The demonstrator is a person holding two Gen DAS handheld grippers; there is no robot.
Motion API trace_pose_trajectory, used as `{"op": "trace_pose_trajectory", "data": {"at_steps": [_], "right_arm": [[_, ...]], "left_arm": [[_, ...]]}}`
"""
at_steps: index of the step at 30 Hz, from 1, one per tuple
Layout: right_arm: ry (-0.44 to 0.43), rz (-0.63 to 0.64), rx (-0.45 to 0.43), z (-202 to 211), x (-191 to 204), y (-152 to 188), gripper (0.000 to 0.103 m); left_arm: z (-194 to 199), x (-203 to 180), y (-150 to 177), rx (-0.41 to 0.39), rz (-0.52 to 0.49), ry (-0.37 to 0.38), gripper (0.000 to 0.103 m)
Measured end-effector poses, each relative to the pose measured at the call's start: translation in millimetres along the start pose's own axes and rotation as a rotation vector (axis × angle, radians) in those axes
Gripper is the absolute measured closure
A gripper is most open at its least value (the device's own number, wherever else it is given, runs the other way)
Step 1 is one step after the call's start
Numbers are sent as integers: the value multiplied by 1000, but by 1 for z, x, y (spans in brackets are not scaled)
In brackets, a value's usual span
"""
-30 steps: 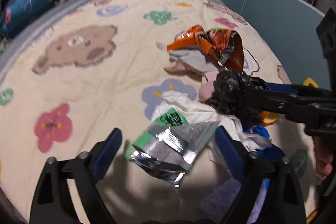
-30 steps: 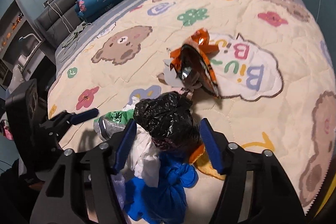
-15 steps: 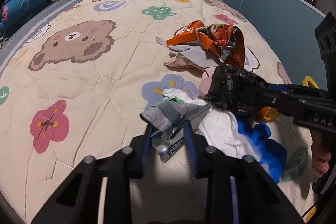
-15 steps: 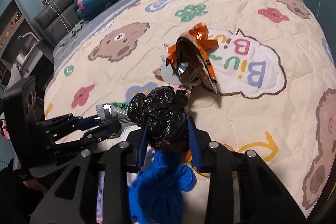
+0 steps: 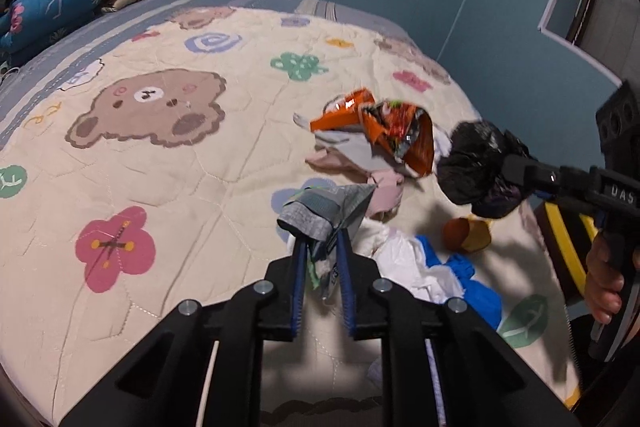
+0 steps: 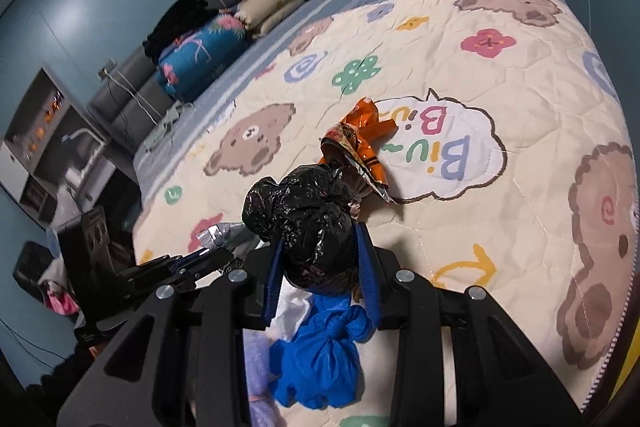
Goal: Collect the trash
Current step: 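Grasp the silver foil packet with the left tool while the right tool grasps a black bag, then carry the foil packet and black bag to the yellow bin and release both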
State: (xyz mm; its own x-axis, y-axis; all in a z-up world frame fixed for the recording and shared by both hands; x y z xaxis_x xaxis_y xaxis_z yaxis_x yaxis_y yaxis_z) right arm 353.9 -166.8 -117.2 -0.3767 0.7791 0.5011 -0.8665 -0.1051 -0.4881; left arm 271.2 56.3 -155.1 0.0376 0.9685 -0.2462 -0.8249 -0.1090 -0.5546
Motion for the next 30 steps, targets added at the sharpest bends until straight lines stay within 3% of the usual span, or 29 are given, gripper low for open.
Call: {"op": "trace_pose_trajectory", "data": {"at_steps": [7,16,30], "right_arm": [[-28,-62,-31,24,-7,15,71],[-25,-75,-84,71,-4,24,71],[-16,-29,-210,179,19,48,71]], "left_arm": [[21,7,-4,-60,26,3,90],[53,-11,-9,-128,-11,-4,90],[123,-80,-24,-258,-101,28,90]]}}
Point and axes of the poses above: each gripper's, at about its wrist camera, not at the fingertips, and z roughly against the way its jaws point, x to its left, y to its underside, the point moved 2 cm from there along -z, roughly the way its jaws point, and after that the axes turned 8 degrees about x, right-handed, at the moved point
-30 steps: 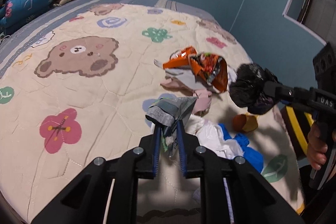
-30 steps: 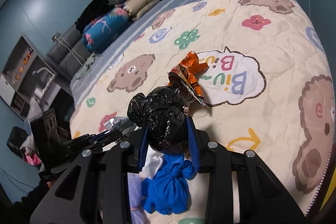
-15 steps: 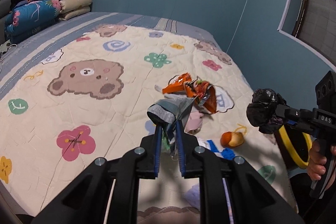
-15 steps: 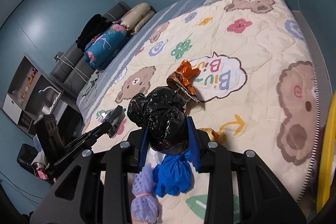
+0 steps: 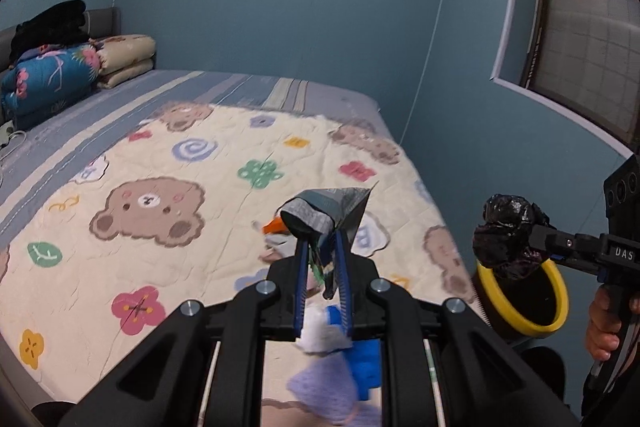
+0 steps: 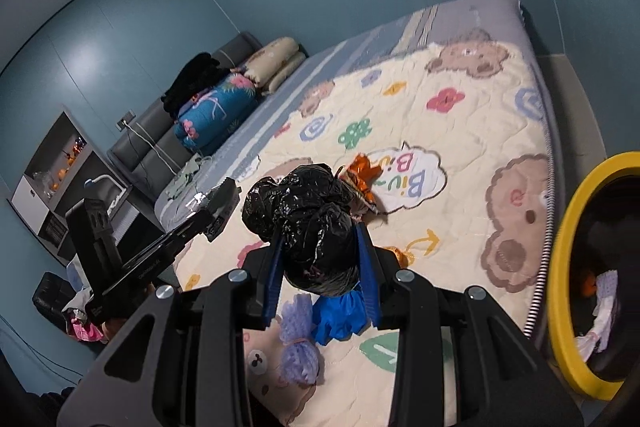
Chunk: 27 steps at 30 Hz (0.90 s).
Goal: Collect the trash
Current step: 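Carry the foil packet and black bag to the yellow bin and release both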
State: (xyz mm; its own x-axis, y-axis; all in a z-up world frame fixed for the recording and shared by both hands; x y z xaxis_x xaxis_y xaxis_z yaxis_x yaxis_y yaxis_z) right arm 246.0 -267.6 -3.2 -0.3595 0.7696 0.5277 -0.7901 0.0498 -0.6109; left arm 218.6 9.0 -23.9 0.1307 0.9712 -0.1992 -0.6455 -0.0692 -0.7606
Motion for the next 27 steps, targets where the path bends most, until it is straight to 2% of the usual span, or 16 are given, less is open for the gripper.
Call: {"op": "trace_pose_trajectory", "data": {"at_steps": [6,13,27], "right_arm": [[23,18,-92,53,3,-4,71],[91,14,-176,104,-9,-3,71],[198,-90,-310,177,-65,3,71]], "left_arm": [[18,-37,-15,-43,-35,24,90],[32,-86,-28,-74,-113,63,90],[11,-176,-41,-62,-247,155,90]]}}
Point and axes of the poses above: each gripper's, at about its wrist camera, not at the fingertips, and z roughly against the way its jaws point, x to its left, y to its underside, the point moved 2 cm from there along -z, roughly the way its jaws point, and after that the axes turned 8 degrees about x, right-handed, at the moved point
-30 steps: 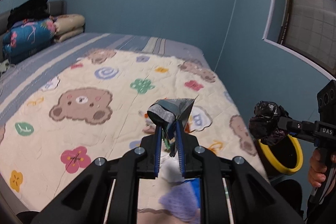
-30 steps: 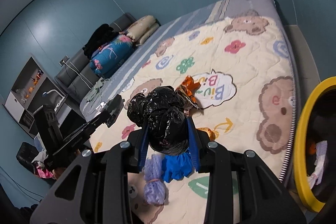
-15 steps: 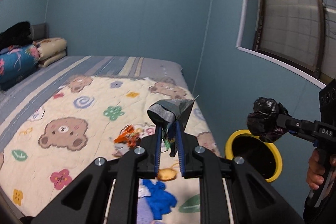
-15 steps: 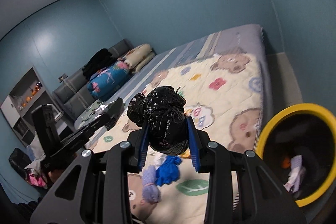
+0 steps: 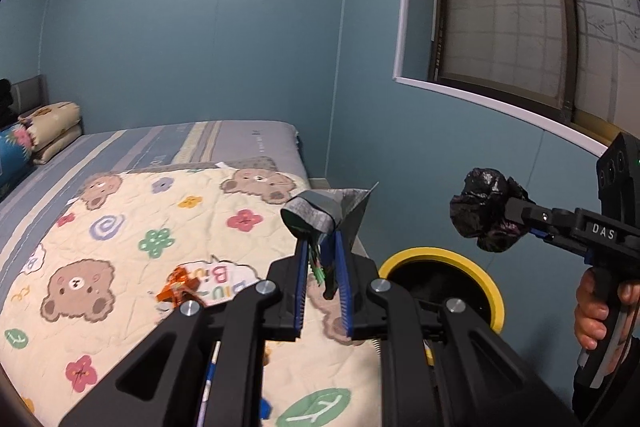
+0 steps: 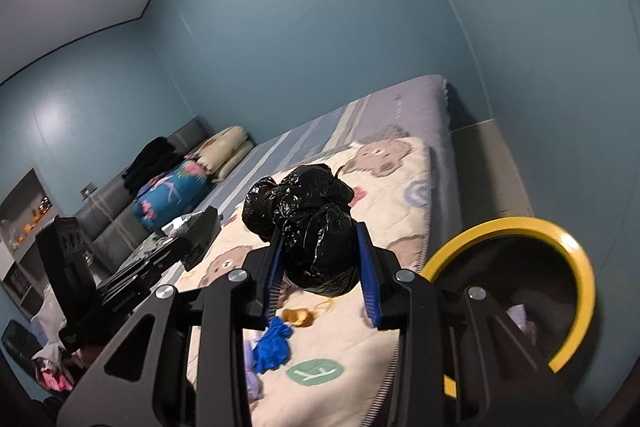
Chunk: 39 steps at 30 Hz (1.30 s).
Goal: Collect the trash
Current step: 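Carry the foil packet and black bag to the yellow bin and release both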
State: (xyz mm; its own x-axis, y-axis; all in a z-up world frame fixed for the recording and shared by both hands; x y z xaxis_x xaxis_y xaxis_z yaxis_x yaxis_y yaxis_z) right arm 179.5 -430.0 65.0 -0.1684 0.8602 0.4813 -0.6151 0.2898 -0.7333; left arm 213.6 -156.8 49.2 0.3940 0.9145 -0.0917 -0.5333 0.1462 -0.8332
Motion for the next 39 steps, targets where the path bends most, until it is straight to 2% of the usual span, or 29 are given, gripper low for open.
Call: {"op": "trace_pose_trajectory", "data": {"at_steps": [4,19,29,39], "right_arm": [[55,-21,-23,9,-21,-1,71],[143,-145,-17,2,-103,6,71],[199,-211,12,-21,-144,19,71],[233,-284,66,-52,-181,38,70]], "left_arm": [[-18,-15,-4,22,-20,22,90],[-95,-79,9,126,-70,148,90],[-141,-106,25,202,-85,167,90],[-180,-116,42,281,-67,182,89]]}}
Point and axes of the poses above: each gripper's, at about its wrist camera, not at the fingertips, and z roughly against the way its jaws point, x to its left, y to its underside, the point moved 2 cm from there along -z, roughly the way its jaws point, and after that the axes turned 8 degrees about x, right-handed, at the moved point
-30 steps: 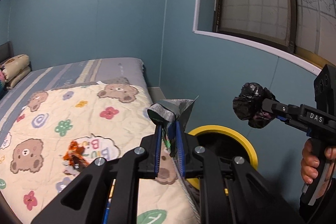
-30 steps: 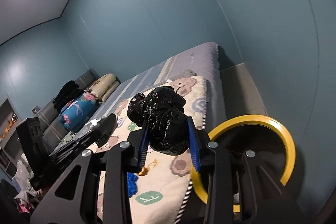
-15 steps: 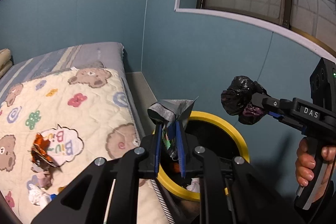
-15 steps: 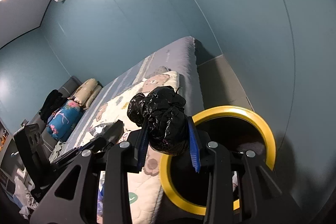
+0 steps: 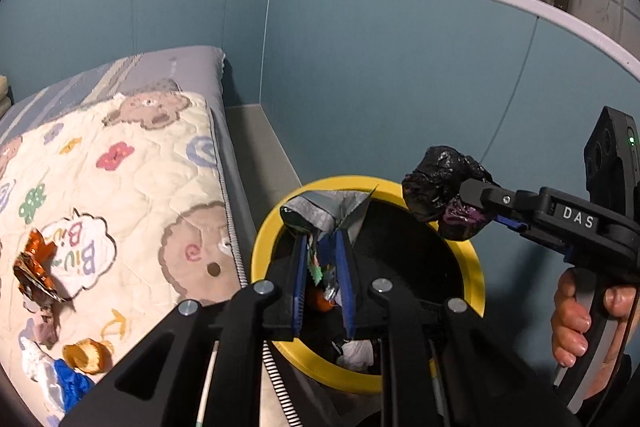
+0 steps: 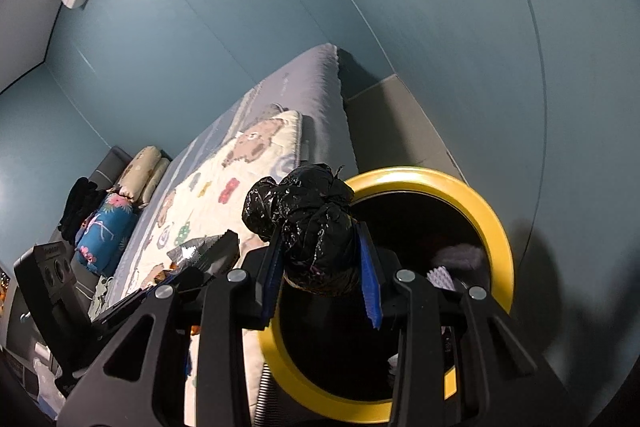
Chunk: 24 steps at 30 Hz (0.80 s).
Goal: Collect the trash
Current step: 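Carry the foil packet and black bag to the yellow bin and release both, then move both tools back over the trash on the bed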
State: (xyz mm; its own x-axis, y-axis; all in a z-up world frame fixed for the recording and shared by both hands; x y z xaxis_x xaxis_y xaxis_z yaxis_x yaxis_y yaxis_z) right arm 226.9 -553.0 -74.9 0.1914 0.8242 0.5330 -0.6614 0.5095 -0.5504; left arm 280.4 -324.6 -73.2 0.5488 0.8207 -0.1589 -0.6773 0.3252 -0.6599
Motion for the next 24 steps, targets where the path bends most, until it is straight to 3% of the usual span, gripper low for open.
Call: {"op": "trace_pose_trajectory", "data": {"at_steps": [10,19,21,24], "right_arm": [[62,-14,9,-10,-9,5,67],[100,-26,-9,-1,-2,3,52],[112,-28,-15,0,-2,3,44],[117,-32,-8,-1,-1,6,41]], "left_arm": [[-20,-5,6,44,20,23,80],[-12,2,8,36,47,38,50],[-7,5,9,22,62,39,34],[0,13,10,-2,97,42,20]]}}
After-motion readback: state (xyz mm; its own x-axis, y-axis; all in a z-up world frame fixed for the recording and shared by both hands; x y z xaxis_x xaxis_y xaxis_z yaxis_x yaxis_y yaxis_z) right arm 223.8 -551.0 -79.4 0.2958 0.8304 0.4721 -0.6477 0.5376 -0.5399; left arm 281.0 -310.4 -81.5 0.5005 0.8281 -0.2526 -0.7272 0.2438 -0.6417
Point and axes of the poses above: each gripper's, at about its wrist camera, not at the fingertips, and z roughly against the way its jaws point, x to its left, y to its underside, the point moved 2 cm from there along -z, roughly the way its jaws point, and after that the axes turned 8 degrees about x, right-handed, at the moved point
